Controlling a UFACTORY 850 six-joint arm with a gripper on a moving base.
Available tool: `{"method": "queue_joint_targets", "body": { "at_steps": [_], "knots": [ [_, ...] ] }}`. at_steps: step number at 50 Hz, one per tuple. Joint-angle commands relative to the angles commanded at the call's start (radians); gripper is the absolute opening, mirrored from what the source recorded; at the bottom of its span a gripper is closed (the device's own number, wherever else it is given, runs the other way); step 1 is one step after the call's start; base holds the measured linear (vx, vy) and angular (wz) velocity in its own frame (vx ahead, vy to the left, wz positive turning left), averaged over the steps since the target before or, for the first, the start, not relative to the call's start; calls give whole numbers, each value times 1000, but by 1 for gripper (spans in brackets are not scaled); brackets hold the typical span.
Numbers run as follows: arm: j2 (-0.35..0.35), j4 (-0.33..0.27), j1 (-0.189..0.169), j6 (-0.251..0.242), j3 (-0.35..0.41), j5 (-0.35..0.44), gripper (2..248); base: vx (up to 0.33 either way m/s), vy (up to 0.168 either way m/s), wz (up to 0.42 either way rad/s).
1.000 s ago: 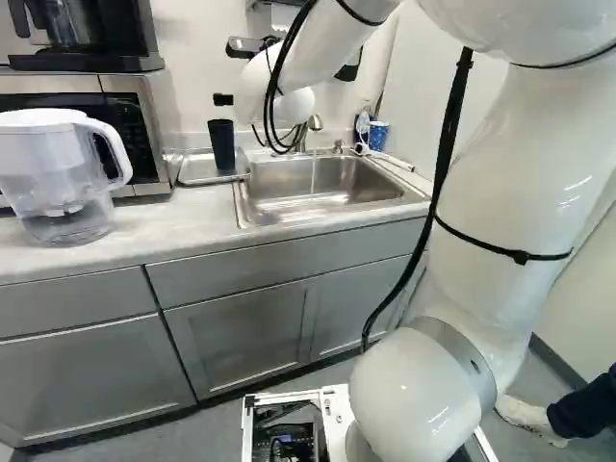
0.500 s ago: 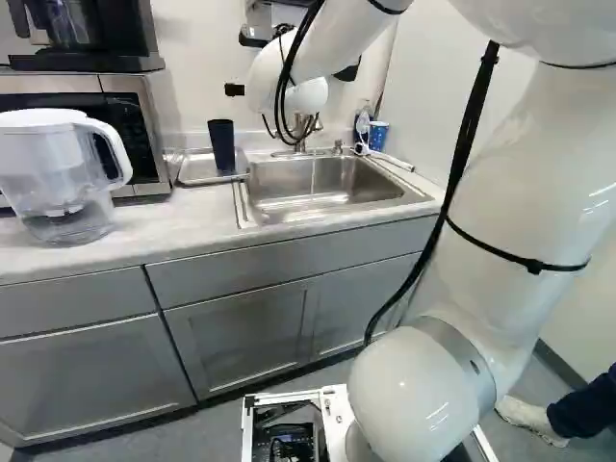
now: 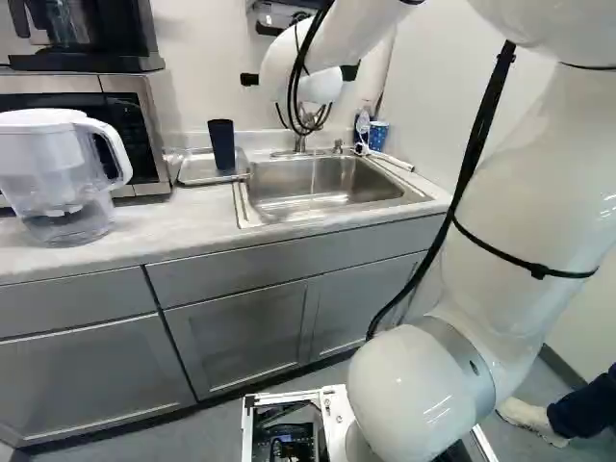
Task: Rinse the cup and place it in the tray
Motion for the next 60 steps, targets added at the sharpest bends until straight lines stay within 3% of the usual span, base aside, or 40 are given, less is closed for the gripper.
{"method": "queue_joint_targets", "body": {
  "at_steps": [34, 60],
  "knots": [
    [-46, 0, -91, 0, -86, -28, 247, 0, 0, 0],
    [-142, 0, -133, 0, -188, -30, 247, 0, 0, 0]
  ]
}}
